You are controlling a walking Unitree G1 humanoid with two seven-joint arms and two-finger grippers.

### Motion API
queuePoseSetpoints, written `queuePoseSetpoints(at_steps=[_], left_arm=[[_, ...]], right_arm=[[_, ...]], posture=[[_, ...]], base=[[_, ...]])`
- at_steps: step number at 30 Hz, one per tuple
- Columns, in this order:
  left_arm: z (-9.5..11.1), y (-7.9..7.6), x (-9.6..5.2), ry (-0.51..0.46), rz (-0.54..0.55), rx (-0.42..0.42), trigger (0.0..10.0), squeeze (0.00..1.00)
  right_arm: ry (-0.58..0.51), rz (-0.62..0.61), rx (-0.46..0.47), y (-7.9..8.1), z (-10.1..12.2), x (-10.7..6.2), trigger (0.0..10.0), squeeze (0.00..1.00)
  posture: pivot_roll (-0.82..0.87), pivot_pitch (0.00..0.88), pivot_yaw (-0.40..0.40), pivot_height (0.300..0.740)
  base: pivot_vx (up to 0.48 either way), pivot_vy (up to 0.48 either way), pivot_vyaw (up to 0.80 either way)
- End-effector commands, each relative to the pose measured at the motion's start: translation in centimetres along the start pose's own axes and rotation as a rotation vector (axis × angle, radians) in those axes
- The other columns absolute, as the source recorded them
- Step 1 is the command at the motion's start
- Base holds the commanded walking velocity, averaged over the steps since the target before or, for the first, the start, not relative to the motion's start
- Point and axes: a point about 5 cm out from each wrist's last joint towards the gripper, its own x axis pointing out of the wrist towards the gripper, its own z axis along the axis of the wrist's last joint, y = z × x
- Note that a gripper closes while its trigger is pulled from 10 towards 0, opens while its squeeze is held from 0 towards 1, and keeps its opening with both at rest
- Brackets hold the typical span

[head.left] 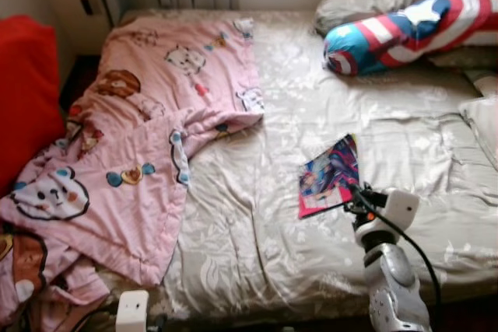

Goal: Clean up the room

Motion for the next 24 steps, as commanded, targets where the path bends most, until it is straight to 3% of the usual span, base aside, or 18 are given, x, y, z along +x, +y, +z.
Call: queuePoseSetpoints(at_steps=[1, 24], left_arm=[[-1.18, -0.17, -0.38, 0.042, -0.003, 0.009, 10.0, 0.0], [-1.13, -0.19, -0.35, 0.041, -0.005, 0.012, 10.0, 0.0]], right_arm=[[-0.022, 0.0, -0.001, -0.05, 0.42, 0.06, 10.0, 0.0], [-0.005, 0.033, -0.009, 0.33, 0.19, 0.13, 10.0, 0.0]], posture=[[0.05, 0.178, -0.078, 0.718], [0.05, 0.181, -0.075, 0.718]], base=[[0.0, -0.371, 0.0], [0.0, -0.369, 0.0]])
